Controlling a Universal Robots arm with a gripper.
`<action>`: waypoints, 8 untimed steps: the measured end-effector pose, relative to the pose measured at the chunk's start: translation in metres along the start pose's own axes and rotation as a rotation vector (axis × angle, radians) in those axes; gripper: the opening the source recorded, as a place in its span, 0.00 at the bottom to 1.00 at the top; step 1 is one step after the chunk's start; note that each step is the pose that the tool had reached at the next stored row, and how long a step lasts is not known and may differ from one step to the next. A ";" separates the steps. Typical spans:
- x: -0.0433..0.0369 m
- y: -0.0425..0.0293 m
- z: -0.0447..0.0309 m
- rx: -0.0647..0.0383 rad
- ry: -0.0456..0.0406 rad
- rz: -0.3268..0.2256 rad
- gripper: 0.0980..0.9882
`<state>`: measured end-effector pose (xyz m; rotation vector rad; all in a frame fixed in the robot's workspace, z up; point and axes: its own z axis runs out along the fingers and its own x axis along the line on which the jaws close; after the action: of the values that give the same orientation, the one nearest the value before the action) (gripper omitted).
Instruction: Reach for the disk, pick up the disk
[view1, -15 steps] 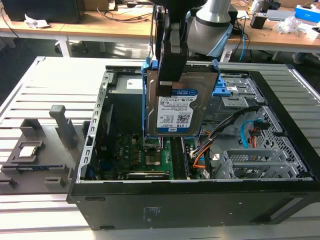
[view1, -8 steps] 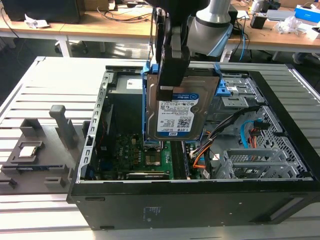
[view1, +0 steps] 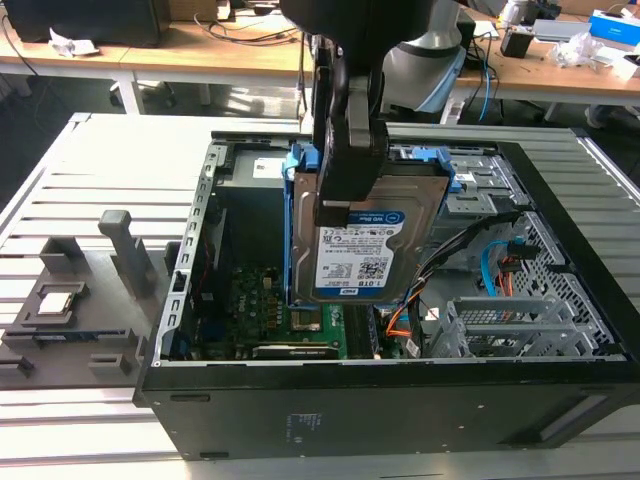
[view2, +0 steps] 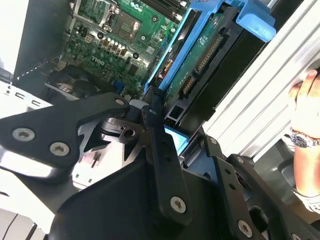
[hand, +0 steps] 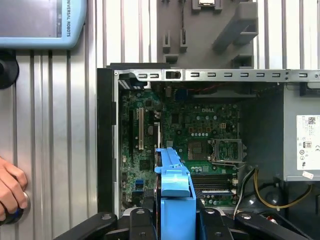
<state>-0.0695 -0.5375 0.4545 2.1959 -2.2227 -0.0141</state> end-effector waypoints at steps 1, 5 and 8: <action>0.0054 -0.0001 0.0000 0.000 0.0001 0.000 0.30; 0.0155 -0.0002 0.0001 0.000 0.0000 0.000 0.30; 0.0169 -0.0060 -0.0001 0.000 0.0001 0.000 0.30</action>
<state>-0.0637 -0.5545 0.4546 2.1958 -2.2227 -0.0141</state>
